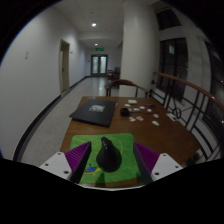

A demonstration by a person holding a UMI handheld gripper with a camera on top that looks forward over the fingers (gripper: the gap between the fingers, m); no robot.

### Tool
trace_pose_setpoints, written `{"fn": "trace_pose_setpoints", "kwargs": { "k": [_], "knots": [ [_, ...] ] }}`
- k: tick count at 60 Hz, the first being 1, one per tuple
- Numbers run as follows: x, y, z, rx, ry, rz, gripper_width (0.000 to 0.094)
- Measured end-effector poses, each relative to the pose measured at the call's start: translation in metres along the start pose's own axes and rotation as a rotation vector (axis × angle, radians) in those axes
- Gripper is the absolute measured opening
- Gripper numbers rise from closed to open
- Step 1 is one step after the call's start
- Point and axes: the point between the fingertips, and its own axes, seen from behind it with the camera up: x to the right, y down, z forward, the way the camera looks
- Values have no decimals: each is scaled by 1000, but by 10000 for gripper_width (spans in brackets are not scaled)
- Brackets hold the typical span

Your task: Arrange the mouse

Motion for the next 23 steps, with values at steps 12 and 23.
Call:
{"fn": "trace_pose_setpoints", "kwargs": {
  "k": [12, 23],
  "knots": [
    [-1, 10, -90, 46, 69, 25, 861],
    [-34, 43, -122, -11, 42, -30, 857]
  ]
}}
